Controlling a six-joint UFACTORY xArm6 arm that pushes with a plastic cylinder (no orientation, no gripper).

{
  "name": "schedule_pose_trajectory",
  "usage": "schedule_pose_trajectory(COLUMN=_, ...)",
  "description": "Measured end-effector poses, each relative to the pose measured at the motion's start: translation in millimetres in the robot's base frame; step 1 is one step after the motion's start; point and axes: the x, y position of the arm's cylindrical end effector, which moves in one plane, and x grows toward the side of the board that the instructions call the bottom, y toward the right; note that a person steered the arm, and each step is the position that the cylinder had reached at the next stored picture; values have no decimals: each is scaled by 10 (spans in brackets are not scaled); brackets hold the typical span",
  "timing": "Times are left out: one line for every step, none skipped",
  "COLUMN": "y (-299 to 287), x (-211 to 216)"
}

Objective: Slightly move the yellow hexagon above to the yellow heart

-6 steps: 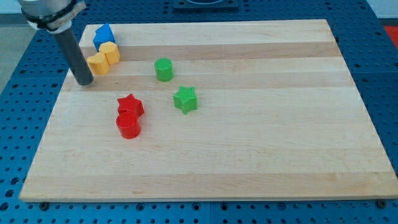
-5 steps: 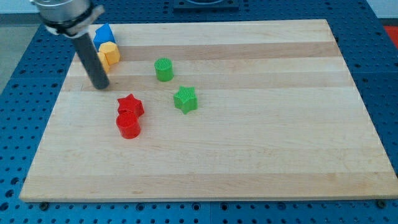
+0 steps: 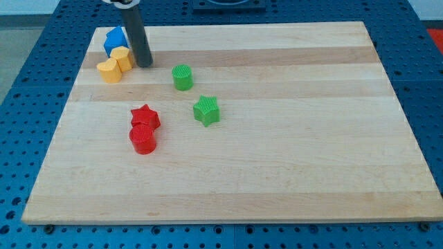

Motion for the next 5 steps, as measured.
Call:
schedule_pose_trajectory(y=-199, x=0)
schedule_pose_trajectory(y=-283, x=0)
schedule_pose_trajectory(y=-268, x=0)
schedule_pose_trajectory(y=-12, x=226)
schedule_pose_trajectory(y=-184, x=876)
